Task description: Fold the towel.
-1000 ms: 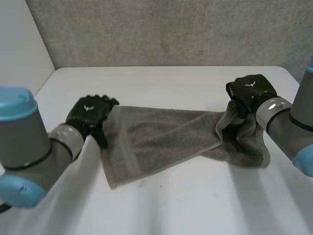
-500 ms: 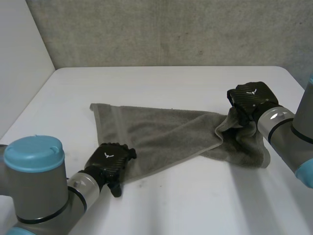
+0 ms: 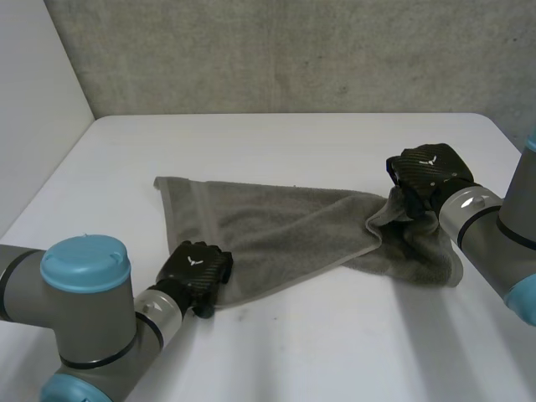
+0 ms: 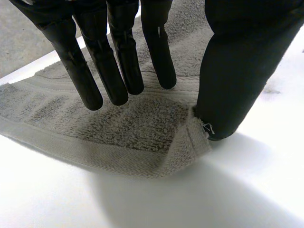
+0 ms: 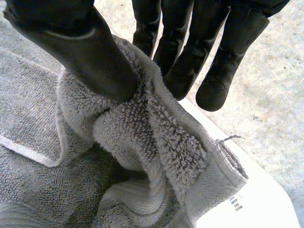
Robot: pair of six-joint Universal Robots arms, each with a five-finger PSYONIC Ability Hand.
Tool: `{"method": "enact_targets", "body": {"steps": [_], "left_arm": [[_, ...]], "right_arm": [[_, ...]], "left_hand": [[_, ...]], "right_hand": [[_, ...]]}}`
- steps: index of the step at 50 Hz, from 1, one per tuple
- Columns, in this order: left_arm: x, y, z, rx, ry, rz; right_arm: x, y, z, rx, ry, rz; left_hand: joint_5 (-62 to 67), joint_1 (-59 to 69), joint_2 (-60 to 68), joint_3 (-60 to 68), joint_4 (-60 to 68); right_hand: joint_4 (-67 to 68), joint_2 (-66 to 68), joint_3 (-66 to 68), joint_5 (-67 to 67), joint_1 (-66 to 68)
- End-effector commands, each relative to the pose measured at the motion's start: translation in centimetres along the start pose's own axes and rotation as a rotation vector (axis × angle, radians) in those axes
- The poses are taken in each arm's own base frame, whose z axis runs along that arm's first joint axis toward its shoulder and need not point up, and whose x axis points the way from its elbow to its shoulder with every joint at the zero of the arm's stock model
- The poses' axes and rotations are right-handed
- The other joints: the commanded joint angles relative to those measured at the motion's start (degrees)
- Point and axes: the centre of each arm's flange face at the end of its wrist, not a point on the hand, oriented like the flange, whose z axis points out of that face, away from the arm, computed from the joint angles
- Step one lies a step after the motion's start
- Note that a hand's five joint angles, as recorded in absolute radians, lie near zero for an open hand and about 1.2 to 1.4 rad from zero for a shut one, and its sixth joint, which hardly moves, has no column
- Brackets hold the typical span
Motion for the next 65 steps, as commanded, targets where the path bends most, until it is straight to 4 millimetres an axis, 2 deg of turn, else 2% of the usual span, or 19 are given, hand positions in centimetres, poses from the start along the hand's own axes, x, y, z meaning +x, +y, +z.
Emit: {"method": "enact_targets", "body": {"steps": [1,11,18,21,23,24,26,29,31,37,41,48,51,53,57,59,62,64,65], "left_arm": [[0.1,0.3,0.2,-0.007,0.002,0.021],[-0.1,0.2,0.3,-0.005,-0.003,0.022],[-0.7,-0.8,0.1,0.017,-0.022,0.020],[-1.3,-2.9,-0.7,0.081,-0.044,0.028],[-2.3,-5.6,-2.2,0.157,-0.077,0.038],[-2.3,-5.6,-2.2,0.158,-0.077,0.038],[-3.7,-7.9,-3.7,0.223,-0.125,0.044],[-4.4,-9.4,-4.8,0.270,-0.154,0.050],[-5.5,-12.1,-7.0,0.355,-0.196,0.065],[-7.1,-14.9,-10.3,0.425,-0.265,0.091],[-8.3,-15.0,-10.7,0.401,-0.308,0.104],[-10.6,-13.3,-10.0,0.293,-0.376,0.144],[-10.6,-11.7,-8.3,0.229,-0.334,0.138],[-10.4,-9.9,-6.1,0.160,-0.272,0.123],[-10.4,-9.0,-4.2,0.122,-0.238,0.115],[-11.0,-8.9,-1.8,0.120,-0.230,0.114],[-11.5,-9.2,-0.6,0.129,-0.232,0.111],[-12.7,-10.8,1.7,0.177,-0.250,0.116],[-12.8,-10.8,1.7,0.177,-0.250,0.116]], "right_arm": [[0.0,0.0,0.0,0.000,0.000,-0.003],[0.0,0.0,0.0,0.000,0.001,-0.015],[0.3,-0.7,-0.2,0.020,0.008,-0.017],[0.9,-1.9,-0.9,0.049,0.025,-0.021],[1.7,-4.2,-2.5,0.110,0.052,-0.035],[1.7,-4.2,-2.5,0.110,0.052,-0.036],[2.5,-6.4,-4.7,0.156,0.066,-0.079],[2.8,-7.4,-5.7,0.164,0.066,-0.111],[3.6,-8.6,-7.8,0.144,0.066,-0.174],[4.6,-9.6,-11.4,0.048,0.029,-0.268],[5.0,-9.0,-12.1,-0.023,0.000,-0.295],[5.3,-6.9,-11.9,-0.127,-0.054,-0.325],[4.9,-5.6,-11.2,-0.163,-0.094,-0.318],[4.0,-3.8,-9.4,-0.207,-0.178,-0.295],[3.6,-2.4,-7.6,-0.239,-0.223,-0.278],[3.7,-1.4,-5.2,-0.234,-0.212,-0.273],[3.9,-1.5,-3.8,-0.201,-0.188,-0.281],[4.2,-3.0,-1.1,-0.091,-0.115,-0.284],[4.2,-3.1,-1.1,-0.091,-0.115,-0.284]], "left_hand": [[12.6,12.3,12.3,12.3,12.3],[35.6,35.3,35.3,35.3,35.3],[35.6,35.3,35.3,35.4,35.4],[35.6,35.3,35.3,35.4,35.4],[35.6,35.3,35.3,35.4,35.4],[35.6,35.3,35.3,35.4,35.4],[35.6,35.3,35.3,35.4,35.4],[35.6,35.3,35.3,35.4,35.4],[35.6,35.3,35.3,35.4,35.4],[35.6,35.3,35.3,35.4,35.4],[35.6,35.3,35.3,35.4,35.4],[35.6,35.3,35.3,35.4,35.4],[35.6,35.3,35.3,35.4,35.4],[35.6,35.3,35.3,35.4,35.4],[35.6,35.3,35.3,35.4,35.4],[35.6,35.3,35.3,35.4,35.4],[35.6,35.3,35.3,35.4,35.4],[35.6,35.3,35.3,35.4,35.4],[35.6,35.3,35.3,35.4,35.4]], "right_hand": [[2.1,4.5,3.4,3.7,4.2],[2.1,4.5,3.4,3.7,4.2],[2.1,4.5,3.4,3.7,4.2],[2.1,4.5,3.4,3.7,4.2],[2.1,4.5,3.4,3.7,4.2],[2.1,4.5,3.4,3.7,4.2],[2.1,4.5,3.4,3.7,4.2],[2.1,4.5,3.4,3.7,4.2],[2.1,4.5,3.4,3.7,4.2],[2.1,4.5,3.4,3.7,4.2],[2.1,4.5,3.4,3.7,4.2],[2.1,4.5,3.4,3.7,4.2],[2.1,4.5,3.4,3.7,4.2],[2.1,4.5,3.4,3.7,4.2],[2.1,4.5,3.4,3.7,4.2],[2.1,4.5,3.4,3.7,4.2],[2.1,4.5,3.4,3.7,4.2],[2.1,4.5,3.4,3.7,4.2],[2.1,4.5,3.4,3.7,4.2]]}}
